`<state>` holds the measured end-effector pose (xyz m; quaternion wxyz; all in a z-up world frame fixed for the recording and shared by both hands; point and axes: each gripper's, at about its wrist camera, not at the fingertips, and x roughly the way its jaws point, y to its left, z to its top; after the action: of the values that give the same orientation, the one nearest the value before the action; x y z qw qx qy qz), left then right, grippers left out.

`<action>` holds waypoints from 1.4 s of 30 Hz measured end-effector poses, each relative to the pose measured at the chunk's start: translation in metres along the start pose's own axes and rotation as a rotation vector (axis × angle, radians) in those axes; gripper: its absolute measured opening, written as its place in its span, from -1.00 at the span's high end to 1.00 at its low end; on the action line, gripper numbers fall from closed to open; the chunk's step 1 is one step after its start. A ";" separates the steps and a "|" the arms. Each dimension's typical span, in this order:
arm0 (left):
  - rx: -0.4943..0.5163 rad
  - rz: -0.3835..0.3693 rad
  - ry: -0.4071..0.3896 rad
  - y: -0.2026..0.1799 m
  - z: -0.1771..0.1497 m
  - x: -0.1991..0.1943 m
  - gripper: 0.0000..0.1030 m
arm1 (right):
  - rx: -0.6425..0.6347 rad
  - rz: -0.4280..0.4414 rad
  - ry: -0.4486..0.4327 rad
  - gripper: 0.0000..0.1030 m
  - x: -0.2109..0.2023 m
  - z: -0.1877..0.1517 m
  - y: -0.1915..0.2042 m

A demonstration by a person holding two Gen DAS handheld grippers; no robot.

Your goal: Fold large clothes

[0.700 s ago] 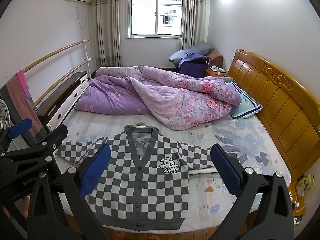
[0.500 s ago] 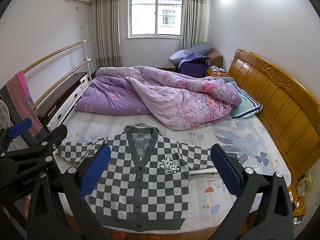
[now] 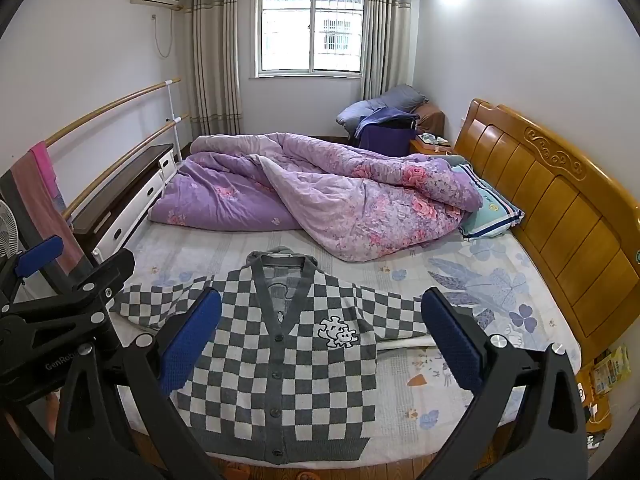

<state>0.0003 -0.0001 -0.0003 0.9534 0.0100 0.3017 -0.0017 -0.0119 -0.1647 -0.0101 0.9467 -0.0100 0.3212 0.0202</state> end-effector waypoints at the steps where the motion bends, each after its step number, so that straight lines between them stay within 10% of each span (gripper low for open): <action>1: 0.000 0.000 0.001 0.000 0.000 0.000 -0.90 | 0.001 0.000 0.001 -0.86 0.000 0.000 0.000; 42: 0.006 0.004 0.002 0.000 0.000 0.000 -0.90 | 0.006 0.002 0.000 -0.86 0.006 0.001 0.004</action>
<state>0.0003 -0.0006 -0.0003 0.9530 0.0136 0.3025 -0.0005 -0.0068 -0.1604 -0.0134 0.9467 -0.0066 0.3214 0.0202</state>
